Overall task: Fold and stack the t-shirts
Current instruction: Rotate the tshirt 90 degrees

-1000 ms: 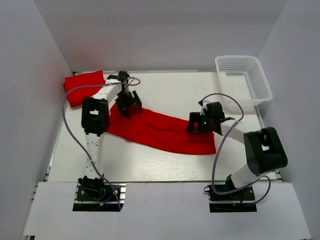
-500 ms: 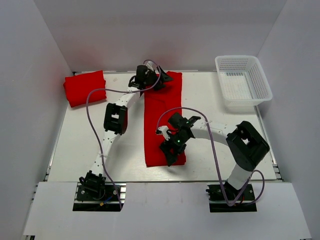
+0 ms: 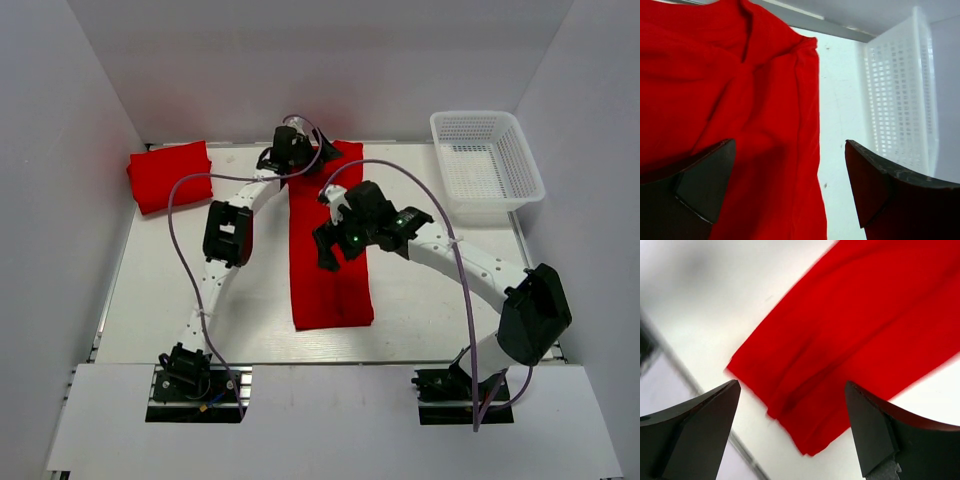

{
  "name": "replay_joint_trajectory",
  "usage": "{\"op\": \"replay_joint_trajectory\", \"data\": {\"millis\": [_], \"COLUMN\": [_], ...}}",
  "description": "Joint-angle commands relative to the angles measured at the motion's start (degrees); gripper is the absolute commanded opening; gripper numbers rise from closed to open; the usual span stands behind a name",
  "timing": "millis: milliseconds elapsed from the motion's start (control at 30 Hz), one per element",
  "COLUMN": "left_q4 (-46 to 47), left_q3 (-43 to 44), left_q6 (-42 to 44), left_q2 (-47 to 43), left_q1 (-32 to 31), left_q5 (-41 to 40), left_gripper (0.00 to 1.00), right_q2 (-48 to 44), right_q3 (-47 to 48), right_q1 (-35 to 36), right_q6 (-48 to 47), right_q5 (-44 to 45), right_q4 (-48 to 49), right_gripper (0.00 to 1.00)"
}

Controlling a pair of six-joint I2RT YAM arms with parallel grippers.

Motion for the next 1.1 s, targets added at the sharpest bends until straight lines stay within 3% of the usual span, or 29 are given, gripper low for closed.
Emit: {"op": "replay_joint_trajectory", "data": {"millis": [0,133,300,467,500,700,900,1067], "left_q4": [-5.02,-10.73,-23.03,-28.41,-28.41,-27.88,-29.64,-33.24], "left_q3": [-4.14,-6.79,-11.25,-37.59,-45.47,-65.72,-76.46,-79.73], "left_q6": [9.93,16.63,22.78,21.73,21.21,19.19,17.16,17.69], "left_q2": [-17.95,-29.01,-41.66,-58.44,-60.99,-75.14,-80.61,-81.94], "left_q1": [0.77,1.99,3.13,3.14,3.14,3.14,3.14,3.14], "left_q5": [-5.29,-11.07,-19.67,-29.45,-29.46,-27.87,-20.86,-16.02], "left_gripper": [1.00,1.00,1.00,1.00,1.00,1.00,1.00,1.00], "right_q2": [0.23,2.68,13.56,27.09,30.43,43.63,52.34,59.35], "right_q3": [1.68,3.43,11.85,23.36,25.04,39.11,47.64,54.13], "right_q1": [-1.18,-3.02,-4.34,-6.63,-7.67,-9.44,-10.76,-12.08], "right_q6": [10.14,13.49,13.66,15.42,16.21,17.00,17.44,21.46], "right_q5": [13.73,20.67,28.84,30.79,30.09,26.75,22.61,21.12], "right_q4": [4.18,6.56,6.65,7.10,6.75,3.58,4.89,7.09], "right_gripper": [0.90,0.90,0.90,0.90,0.90,0.90,0.90,0.90]}}
